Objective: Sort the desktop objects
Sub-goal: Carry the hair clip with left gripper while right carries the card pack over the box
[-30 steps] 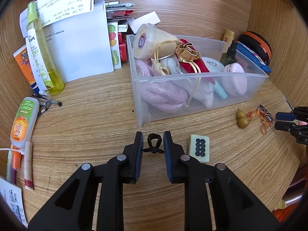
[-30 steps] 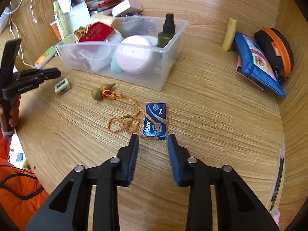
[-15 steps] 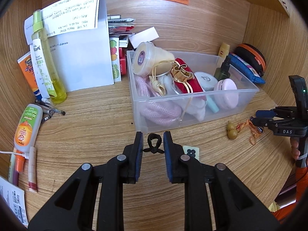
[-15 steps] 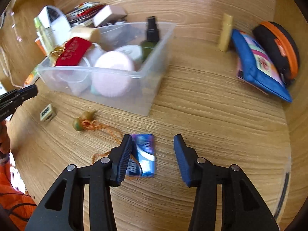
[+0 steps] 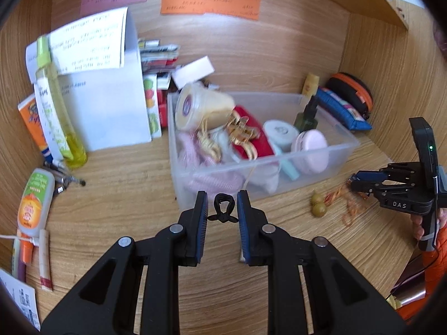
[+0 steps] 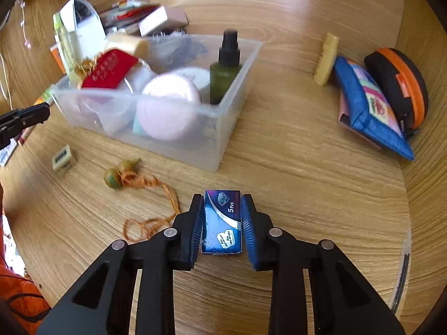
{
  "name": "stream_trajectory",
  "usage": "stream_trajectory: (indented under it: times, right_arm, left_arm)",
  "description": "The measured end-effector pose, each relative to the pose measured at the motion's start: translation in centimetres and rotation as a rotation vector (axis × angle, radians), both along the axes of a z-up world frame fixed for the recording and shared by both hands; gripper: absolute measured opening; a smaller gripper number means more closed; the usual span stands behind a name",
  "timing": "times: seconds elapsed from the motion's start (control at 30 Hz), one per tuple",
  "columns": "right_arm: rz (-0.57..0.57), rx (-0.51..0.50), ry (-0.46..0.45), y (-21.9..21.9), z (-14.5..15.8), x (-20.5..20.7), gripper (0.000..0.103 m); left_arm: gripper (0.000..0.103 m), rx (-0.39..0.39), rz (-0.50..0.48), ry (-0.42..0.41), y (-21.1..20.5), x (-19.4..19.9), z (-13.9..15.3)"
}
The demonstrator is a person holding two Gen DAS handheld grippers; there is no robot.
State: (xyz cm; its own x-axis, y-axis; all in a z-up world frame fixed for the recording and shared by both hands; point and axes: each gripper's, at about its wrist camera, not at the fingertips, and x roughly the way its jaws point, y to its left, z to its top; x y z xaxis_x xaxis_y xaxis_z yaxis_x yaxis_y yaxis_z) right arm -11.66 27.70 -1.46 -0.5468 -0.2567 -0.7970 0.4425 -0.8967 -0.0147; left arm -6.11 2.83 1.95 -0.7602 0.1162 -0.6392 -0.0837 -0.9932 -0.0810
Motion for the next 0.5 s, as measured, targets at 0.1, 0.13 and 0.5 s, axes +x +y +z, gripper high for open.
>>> stream_trajectory:
  times: [0.1,0.13,0.5]
  right_arm:
    - [-0.01,-0.021,0.039,-0.1,1.6,0.1,0.025]
    - [-0.013,-0.03,0.052,-0.1,2.1,0.1,0.025]
    - [0.009,-0.101,0.196,-0.7,7.9,-0.3,0.025]
  left_arm:
    - [0.02,-0.002,-0.011,0.022,0.3,-0.1,0.7]
    - [0.02,-0.001,-0.015,0.028,0.4,-0.1,0.9]
    - [0.02,0.009,-0.005,0.079,0.2,-1.2,2.5]
